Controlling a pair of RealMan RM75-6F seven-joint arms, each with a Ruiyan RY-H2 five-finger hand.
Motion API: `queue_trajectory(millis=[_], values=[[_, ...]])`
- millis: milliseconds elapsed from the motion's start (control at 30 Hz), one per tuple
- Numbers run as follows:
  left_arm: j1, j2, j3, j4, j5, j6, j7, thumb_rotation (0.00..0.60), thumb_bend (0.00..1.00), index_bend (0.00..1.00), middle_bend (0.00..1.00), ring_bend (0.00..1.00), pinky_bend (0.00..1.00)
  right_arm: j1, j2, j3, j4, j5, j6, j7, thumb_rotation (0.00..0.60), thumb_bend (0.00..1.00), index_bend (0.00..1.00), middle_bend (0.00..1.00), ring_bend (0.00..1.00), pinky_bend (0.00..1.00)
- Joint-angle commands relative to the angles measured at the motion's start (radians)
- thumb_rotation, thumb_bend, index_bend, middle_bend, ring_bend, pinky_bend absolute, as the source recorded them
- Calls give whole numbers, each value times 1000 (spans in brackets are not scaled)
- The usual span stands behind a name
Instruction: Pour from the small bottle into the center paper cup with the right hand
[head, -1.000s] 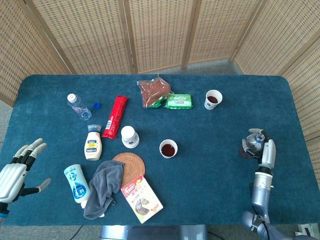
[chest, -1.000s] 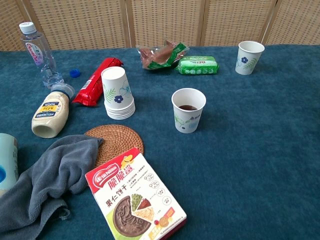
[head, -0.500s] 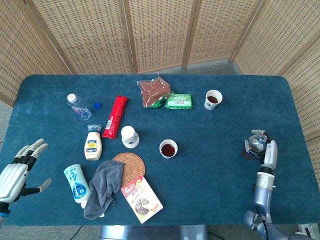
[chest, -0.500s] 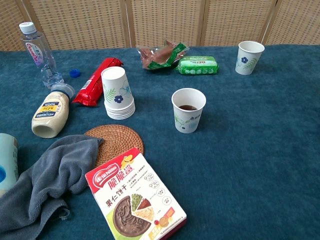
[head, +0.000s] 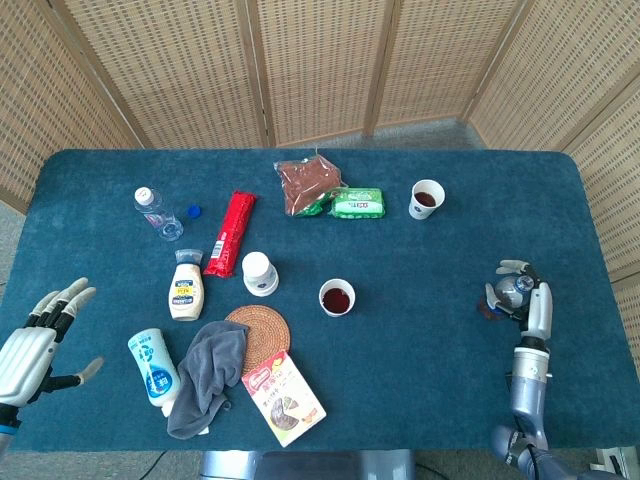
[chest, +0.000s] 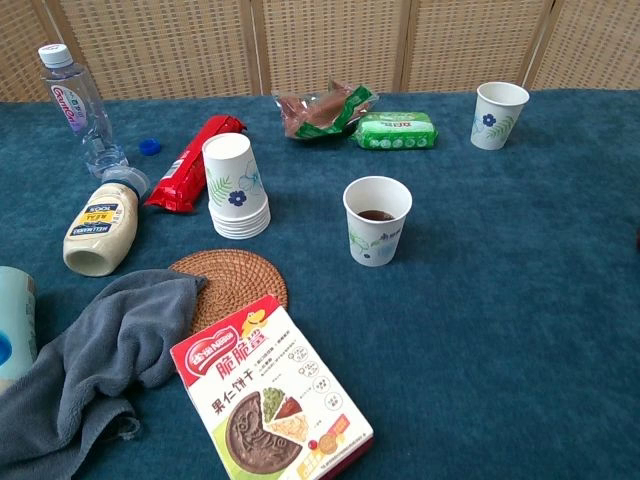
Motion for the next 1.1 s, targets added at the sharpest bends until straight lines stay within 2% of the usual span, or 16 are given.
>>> queue_trajectory(millis=[33, 133, 400, 700, 1100], values=[[0, 0, 0, 0, 0, 0, 0, 600, 318, 0, 0, 0, 0, -1, 0, -1, 1, -2, 2, 6, 600, 299, 372, 457, 295, 436], [0, 0, 0, 0, 0, 0, 0, 600, 319, 0, 0, 0, 0, -5, 3, -6, 2, -11, 8, 23, 600, 286, 364, 443, 283, 419], [1, 2, 3, -2, 6, 2, -4, 600, 320, 0, 0, 0, 0, -22, 37, -35, -25, -42, 15, 59, 600, 155, 239, 259, 162, 321], [4, 8, 7, 1, 18, 10, -23, 600, 319, 0, 0, 0, 0, -50, 84, -53, -108, -60, 49, 22, 600, 131, 188, 152, 81, 263], [12, 20, 12, 11, 42, 33, -65, 600, 320, 0, 0, 0, 0, -92, 177, -61, -248, -62, 72, -35, 600, 100, 130, 61, 0, 186]])
